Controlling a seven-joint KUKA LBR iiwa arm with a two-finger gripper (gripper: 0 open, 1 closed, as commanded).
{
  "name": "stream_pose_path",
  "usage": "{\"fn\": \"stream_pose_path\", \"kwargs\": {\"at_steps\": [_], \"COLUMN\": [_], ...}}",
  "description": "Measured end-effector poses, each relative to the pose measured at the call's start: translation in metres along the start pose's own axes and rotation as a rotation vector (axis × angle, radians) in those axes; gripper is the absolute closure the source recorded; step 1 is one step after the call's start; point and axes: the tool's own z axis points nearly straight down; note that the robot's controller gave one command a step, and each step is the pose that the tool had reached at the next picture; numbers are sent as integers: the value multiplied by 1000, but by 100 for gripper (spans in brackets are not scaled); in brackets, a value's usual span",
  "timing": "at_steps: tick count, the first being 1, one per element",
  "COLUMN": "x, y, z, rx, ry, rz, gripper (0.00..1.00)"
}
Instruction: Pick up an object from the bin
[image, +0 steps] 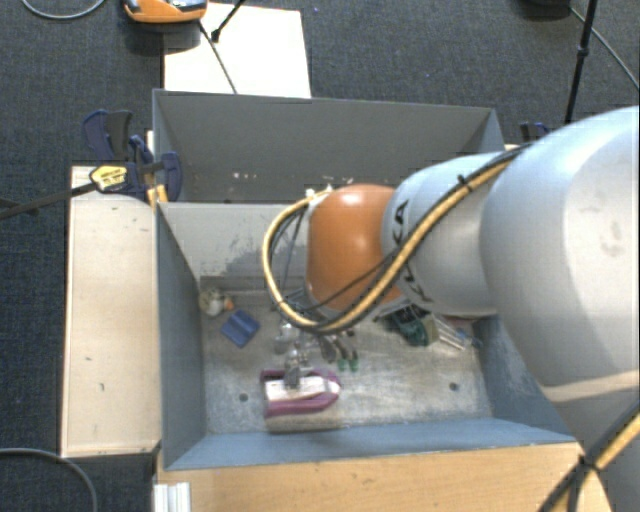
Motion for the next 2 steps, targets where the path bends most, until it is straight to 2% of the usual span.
{"fn": "stream_pose_path", "kwargs": {"at_steps": [1, 2], "x": [-1, 38], "y": [0, -10], "z": [-104, -185], "rx": [3, 6], "ry": [-26, -24], "rz": [-231, -534], "gripper": [100, 100]}}
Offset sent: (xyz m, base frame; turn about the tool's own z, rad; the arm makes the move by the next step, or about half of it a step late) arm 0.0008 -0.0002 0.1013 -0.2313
